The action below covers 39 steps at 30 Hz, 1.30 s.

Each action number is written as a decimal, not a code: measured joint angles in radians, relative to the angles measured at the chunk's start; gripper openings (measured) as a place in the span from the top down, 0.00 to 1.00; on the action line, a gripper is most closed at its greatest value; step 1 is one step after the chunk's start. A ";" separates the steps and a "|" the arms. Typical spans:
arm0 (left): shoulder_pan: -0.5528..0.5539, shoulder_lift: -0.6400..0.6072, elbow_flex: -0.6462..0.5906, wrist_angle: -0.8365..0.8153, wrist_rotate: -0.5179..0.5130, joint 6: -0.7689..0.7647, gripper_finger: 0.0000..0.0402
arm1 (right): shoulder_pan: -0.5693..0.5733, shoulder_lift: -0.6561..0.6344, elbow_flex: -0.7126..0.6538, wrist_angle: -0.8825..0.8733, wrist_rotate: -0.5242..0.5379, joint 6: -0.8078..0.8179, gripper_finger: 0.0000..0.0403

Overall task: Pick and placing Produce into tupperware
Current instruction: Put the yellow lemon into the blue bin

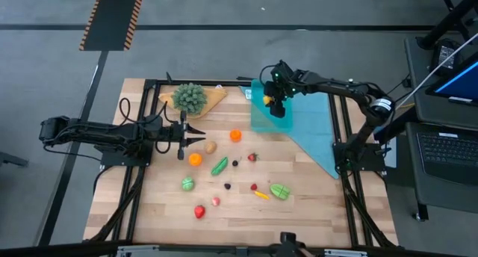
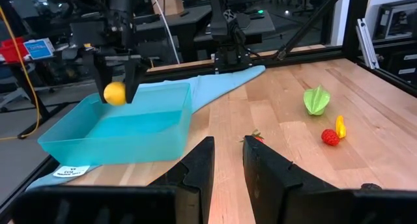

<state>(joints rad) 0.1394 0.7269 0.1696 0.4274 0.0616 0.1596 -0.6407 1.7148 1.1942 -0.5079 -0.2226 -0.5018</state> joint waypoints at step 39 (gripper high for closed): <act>0.000 0.000 0.000 -0.030 0.000 0.000 0.82 | -0.005 0.224 -0.002 0.226 -0.097 0.053 0.46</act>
<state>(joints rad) 0.1390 0.7269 0.1696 0.3973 0.0616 0.1593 -0.6460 1.9388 1.1927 -0.2820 -0.3191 -0.4485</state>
